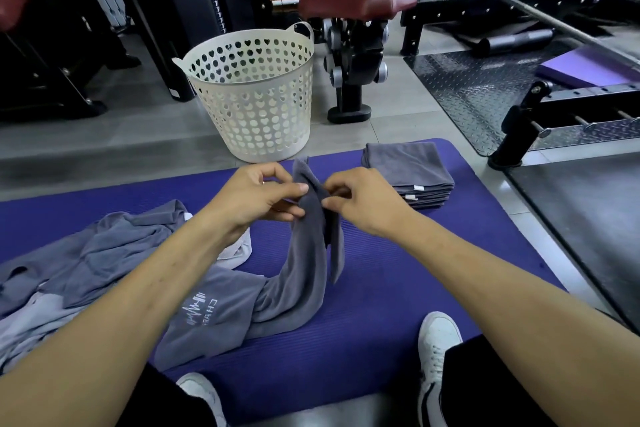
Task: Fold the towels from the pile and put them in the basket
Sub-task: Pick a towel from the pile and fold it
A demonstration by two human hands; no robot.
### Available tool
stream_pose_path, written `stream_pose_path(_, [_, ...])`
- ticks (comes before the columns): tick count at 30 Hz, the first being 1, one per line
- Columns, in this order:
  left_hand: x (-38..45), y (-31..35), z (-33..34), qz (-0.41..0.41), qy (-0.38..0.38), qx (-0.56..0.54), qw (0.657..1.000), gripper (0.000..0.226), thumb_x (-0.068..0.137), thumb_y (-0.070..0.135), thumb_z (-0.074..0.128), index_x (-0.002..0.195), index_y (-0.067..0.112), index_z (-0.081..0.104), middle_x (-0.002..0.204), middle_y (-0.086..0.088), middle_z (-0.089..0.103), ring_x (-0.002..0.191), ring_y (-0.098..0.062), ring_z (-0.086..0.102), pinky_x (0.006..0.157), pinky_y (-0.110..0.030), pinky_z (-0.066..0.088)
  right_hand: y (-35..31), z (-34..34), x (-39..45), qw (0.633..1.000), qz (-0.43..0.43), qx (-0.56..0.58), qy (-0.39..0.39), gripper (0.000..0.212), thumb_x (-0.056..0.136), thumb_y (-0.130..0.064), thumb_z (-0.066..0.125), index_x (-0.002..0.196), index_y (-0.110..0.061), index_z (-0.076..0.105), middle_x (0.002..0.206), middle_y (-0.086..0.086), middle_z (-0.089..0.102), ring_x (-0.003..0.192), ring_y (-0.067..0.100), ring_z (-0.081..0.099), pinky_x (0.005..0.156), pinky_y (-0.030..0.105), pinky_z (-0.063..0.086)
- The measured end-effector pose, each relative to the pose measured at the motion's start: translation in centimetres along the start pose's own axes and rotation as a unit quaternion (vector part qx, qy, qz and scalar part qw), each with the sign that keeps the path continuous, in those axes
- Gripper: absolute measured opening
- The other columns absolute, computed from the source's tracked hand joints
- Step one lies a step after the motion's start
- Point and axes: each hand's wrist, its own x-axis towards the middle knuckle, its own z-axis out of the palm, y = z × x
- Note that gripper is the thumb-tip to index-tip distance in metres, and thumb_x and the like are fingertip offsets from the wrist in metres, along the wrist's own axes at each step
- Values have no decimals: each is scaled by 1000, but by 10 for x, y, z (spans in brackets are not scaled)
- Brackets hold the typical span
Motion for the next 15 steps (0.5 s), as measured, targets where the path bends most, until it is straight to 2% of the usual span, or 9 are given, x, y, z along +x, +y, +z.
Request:
stream_pose_path(3, [2,-4,-10,5,2,44,999,21,83,10,76,73,14,58,70,-7,69,66,-20,71,60,-25,56,1,-11,2,1000,5,18,22,10,91,-13,65,89,-18,73,76,-12,69,72,0,62,65,9,42])
stream_pose_path(6, [4,-9,-18,18,-13,102,995,19,83,17,77,73,16,61,75,-3,72,78,-15,70,77,-34,55,1,-20,2,996,-4,85,0,11,93,-14,65,94,-19,75,85,-12,73,84,0,66,77,12,49])
stream_pose_path(8, [3,-8,-23,2,-43,96,994,20,81,30,79,77,17,64,85,-3,74,91,-16,70,88,-38,53,0,-24,0,993,-23,112,-24,12,93,-13,64,94,-20,74,89,-9,74,90,5,68,83,18,51])
stream_pose_path(10, [4,-9,-25,1,-46,83,996,28,74,42,82,82,20,67,94,0,74,99,-15,69,90,-37,53,-1,-27,-1,992,-41,114,-39,16,94,-12,63,93,-24,73,93,-7,75,94,9,68,87,22,51])
stream_pose_path(11, [5,-10,-24,20,-27,94,995,27,72,42,81,86,23,68,100,3,73,101,-12,68,89,-35,54,-1,-28,-1,991,-46,114,-46,19,94,-11,62,93,-28,72,94,-8,74,94,9,67,88,22,51])
stream_pose_path(13, [7,-11,-21,87,4,147,985,27,79,26,80,102,32,66,116,10,65,105,-6,64,86,-27,53,-2,-31,-3,992,-56,95,-61,26,96,-10,60,92,-35,69,94,-14,73,92,2,65,86,18,48])
stream_pose_path(15, [7,-11,-16,147,-31,194,969,49,87,9,71,119,43,59,134,14,53,120,-2,55,90,-24,51,-2,-33,-4,994,-58,60,-77,25,96,-10,59,96,-33,70,96,-18,70,95,-3,62,87,16,45])
